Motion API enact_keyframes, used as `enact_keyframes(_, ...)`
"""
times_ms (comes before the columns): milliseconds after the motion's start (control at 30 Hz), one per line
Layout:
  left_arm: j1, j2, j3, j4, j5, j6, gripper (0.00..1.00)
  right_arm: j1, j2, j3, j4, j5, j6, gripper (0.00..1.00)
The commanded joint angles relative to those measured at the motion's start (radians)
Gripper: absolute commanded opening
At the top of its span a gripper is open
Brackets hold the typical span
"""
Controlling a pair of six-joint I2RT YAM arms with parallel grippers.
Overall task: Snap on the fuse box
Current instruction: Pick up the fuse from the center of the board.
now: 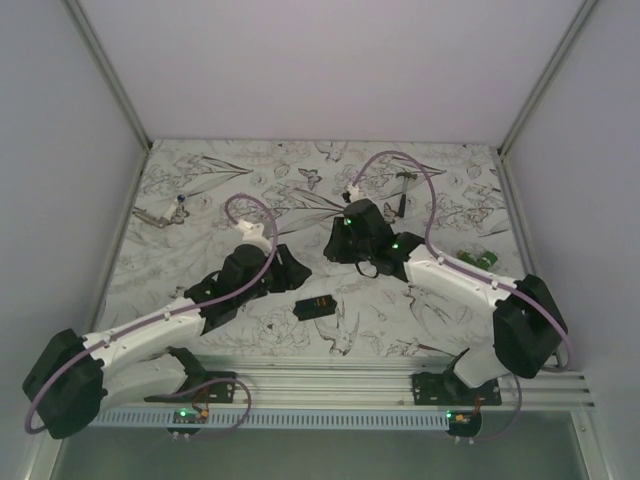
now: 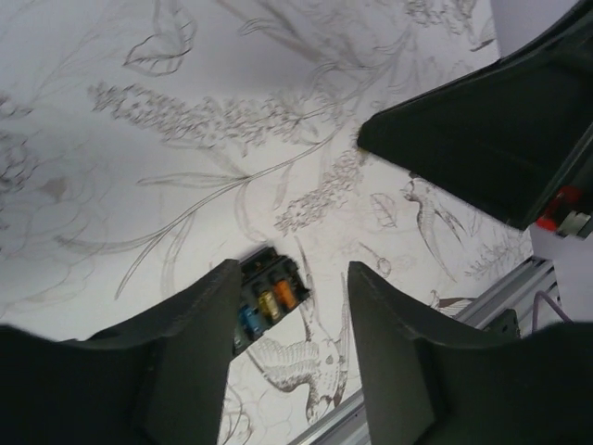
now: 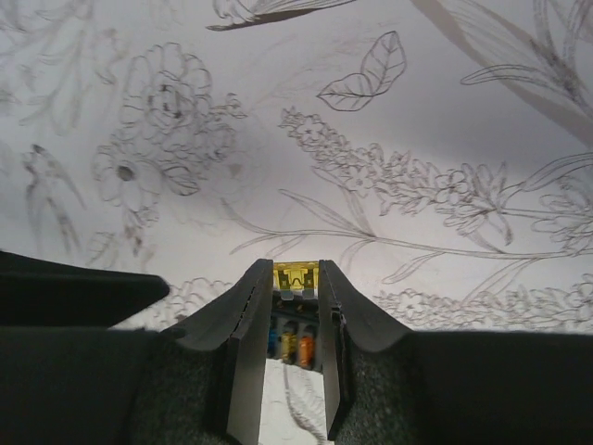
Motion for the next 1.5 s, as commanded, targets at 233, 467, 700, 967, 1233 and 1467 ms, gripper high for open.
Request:
enact_keyframes(233,-0.113,0.127,0.119,0.156,-0.066,0.077,0.35,0.039,-0.137,-0.124,0.191,-0.016,0.196,0.30)
enact_keyframes(467,-0.123,0.162,0.137,0.161,-0.089,0.067,0.29,0.046,-0.183,-0.164,0.222,-0.022,0.235,0.30)
enact_keyframes(700,-0.129,0.178,0.157,0.167,-0.096,0.065,0.25,0.051,-0.204,-0.198,0.252,-0.036,0.270,0.30)
enact_keyframes(967,-0.134,0.176,0.162,0.171,-0.106,0.061,0.13,0.063,-0.204,-0.230,0.293,-0.043,0.302,0.30)
enact_keyframes(1233,-0.134,0.150,0.134,0.171,-0.108,0.094,0.00,0.064,-0.211,-0.242,0.324,-0.064,0.287,0.34)
enact_keyframes(1467,-0.084,0.085,0.105,0.169,0.086,0.219,0.00,0.003,-0.285,-0.237,0.351,-0.196,0.092,0.53)
